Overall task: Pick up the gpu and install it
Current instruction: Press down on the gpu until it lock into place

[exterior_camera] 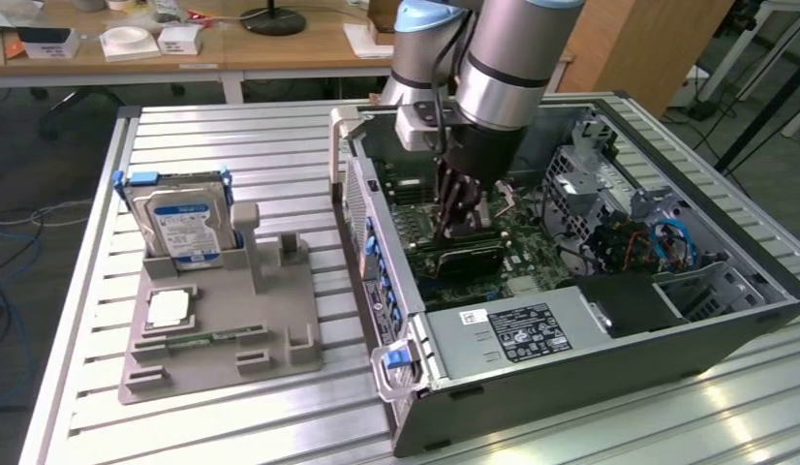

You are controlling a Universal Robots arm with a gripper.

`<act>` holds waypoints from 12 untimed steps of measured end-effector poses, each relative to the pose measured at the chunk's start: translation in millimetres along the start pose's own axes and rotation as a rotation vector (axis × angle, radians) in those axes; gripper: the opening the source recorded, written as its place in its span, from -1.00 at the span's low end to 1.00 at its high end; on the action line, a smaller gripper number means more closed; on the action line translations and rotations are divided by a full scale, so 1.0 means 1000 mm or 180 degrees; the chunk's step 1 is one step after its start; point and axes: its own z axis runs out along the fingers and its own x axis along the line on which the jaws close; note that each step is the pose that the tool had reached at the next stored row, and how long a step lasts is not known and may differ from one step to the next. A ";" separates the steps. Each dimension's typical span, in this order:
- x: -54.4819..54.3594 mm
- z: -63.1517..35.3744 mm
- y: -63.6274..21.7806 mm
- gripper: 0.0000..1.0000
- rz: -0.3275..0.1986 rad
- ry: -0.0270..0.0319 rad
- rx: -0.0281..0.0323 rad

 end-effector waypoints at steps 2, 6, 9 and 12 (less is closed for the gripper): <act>0.000 0.0003 0.0000 -0.79 0.0001 -0.0007 0.0060; 0.000 0.0018 -0.0002 -0.79 0.0003 -0.0008 0.0123; 0.000 0.0019 -0.0008 -0.79 0.0002 -0.0009 0.0123; 0.000 0.0018 -0.0089 -0.79 0.0003 -0.0009 0.0123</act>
